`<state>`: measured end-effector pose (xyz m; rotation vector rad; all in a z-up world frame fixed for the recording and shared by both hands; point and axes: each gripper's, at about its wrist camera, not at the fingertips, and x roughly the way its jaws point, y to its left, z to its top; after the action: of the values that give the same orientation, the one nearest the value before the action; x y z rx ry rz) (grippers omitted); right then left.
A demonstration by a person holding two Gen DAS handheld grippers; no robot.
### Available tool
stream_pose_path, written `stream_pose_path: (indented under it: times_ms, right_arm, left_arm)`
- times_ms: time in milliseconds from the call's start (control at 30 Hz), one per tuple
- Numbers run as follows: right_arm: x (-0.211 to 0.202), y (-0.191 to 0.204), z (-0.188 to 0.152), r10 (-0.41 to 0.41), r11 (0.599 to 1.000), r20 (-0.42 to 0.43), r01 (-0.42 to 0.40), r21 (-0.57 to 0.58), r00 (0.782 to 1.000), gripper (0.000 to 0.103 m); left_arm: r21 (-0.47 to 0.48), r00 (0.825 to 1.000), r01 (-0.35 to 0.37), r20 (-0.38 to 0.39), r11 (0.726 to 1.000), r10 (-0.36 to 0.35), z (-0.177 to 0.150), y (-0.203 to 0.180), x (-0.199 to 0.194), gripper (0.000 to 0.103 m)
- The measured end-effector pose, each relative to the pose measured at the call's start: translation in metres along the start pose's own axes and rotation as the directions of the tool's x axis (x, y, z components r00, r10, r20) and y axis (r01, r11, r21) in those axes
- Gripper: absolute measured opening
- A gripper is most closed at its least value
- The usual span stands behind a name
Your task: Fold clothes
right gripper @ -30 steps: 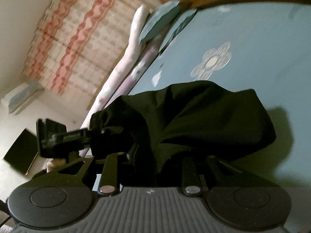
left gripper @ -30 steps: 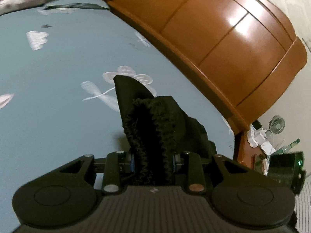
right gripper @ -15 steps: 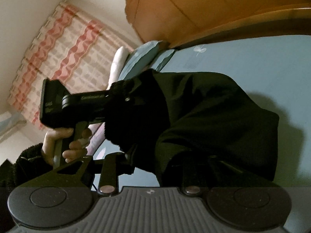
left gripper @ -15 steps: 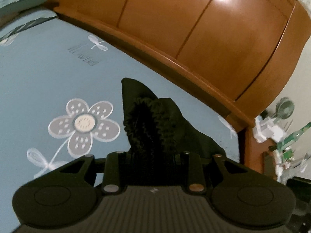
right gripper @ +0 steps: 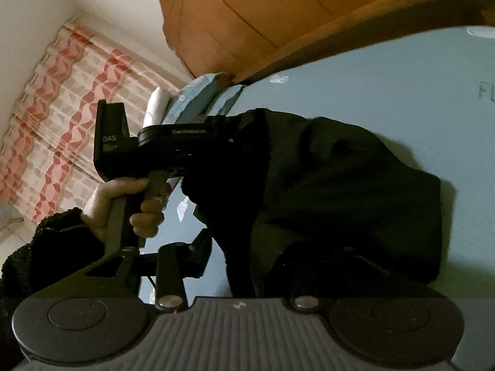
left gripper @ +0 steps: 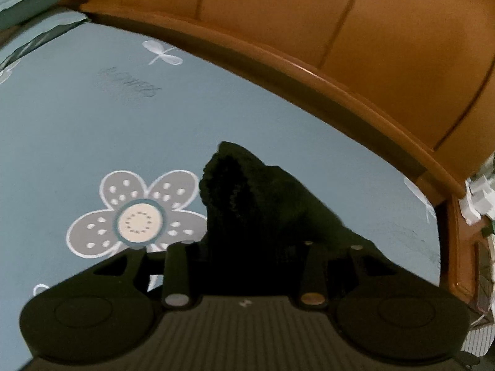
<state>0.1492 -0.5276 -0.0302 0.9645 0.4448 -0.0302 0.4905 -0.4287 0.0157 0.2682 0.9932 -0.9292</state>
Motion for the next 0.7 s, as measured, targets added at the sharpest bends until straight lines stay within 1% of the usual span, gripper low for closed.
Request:
stream_pose_path:
  times_ms: [33, 67, 100, 133, 233, 300, 333, 367, 400, 433, 500, 567, 600, 700]
  right_arm:
    - [-0.001, -0.004, -0.002, -0.005, 1.000, -0.010, 0.005, 0.006, 1.000, 0.053]
    - [-0.002, -0.008, -0.004, -0.010, 1.000, -0.019, 0.010, 0.016, 1.000, 0.062]
    - [-0.001, -0.013, -0.006, -0.014, 0.999, -0.025, 0.015, 0.035, 1.000, 0.068]
    - [0.000, -0.019, -0.008, -0.015, 0.998, -0.033, 0.017, 0.060, 0.999, 0.069]
    - [0.004, -0.038, -0.014, -0.009, 0.990, -0.065, 0.018, 0.140, 0.998, 0.073]
    - [0.009, -0.050, -0.017, 0.003, 0.979, -0.077, 0.013, 0.204, 0.997, 0.079]
    - [0.010, -0.056, -0.019, 0.013, 0.971, -0.078, 0.006, 0.239, 0.997, 0.081]
    - [0.008, -0.062, -0.021, 0.028, 0.961, -0.071, -0.008, 0.275, 0.997, 0.084]
    - [0.005, -0.068, -0.024, 0.044, 0.950, -0.063, -0.022, 0.311, 0.997, 0.085]
    - [0.003, -0.075, -0.027, 0.062, 0.936, -0.052, -0.040, 0.349, 0.997, 0.086]
    - [-0.004, -0.088, -0.033, 0.103, 0.896, -0.005, -0.090, 0.436, 0.995, 0.086]
    - [-0.009, -0.102, -0.036, 0.144, 0.834, 0.069, -0.159, 0.529, 0.987, 0.087]
    - [-0.011, -0.108, -0.038, 0.154, 0.803, 0.105, -0.187, 0.567, 0.982, 0.087]
    - [-0.006, -0.118, -0.038, 0.134, 0.721, 0.183, -0.223, 0.657, 0.974, 0.087]
  left_arm:
    - [-0.007, 1.000, -0.014, 0.006, 1.000, 0.014, 0.000, 0.004, -0.001, 0.048]
    - [-0.013, 1.000, -0.028, 0.011, 1.000, 0.028, 0.001, 0.008, -0.002, 0.050]
    - [-0.020, 0.999, -0.042, 0.017, 0.999, 0.042, 0.001, 0.012, -0.003, 0.051]
    - [-0.027, 0.998, -0.055, 0.022, 0.998, 0.056, 0.001, 0.017, -0.003, 0.053]
    - [-0.027, 0.994, -0.095, 0.055, 0.995, 0.096, -0.003, 0.030, -0.020, 0.054]
    - [-0.032, 0.987, -0.135, 0.083, 0.990, 0.137, -0.011, 0.036, -0.035, 0.053]
    - [-0.030, 0.986, -0.137, 0.095, 0.990, 0.139, -0.018, 0.038, -0.043, 0.053]
    - [-0.023, 0.987, -0.120, 0.104, 0.993, 0.122, -0.028, 0.037, -0.051, 0.054]
    - [-0.015, 0.988, -0.103, 0.114, 0.995, 0.104, -0.038, 0.036, -0.059, 0.055]
    - [-0.010, 0.989, -0.081, 0.120, 0.997, 0.082, -0.051, 0.034, -0.067, 0.057]
    - [-0.004, 0.992, -0.025, 0.122, 1.000, 0.025, -0.081, 0.028, -0.080, 0.057]
    - [0.001, 0.993, 0.006, 0.115, 1.000, -0.006, -0.107, 0.020, -0.084, 0.058]
    - [0.003, 0.994, 0.017, 0.111, 1.000, -0.017, -0.120, 0.015, -0.085, 0.058]
    - [0.009, 0.994, 0.050, 0.097, 0.999, -0.050, -0.158, 0.002, -0.088, 0.058]
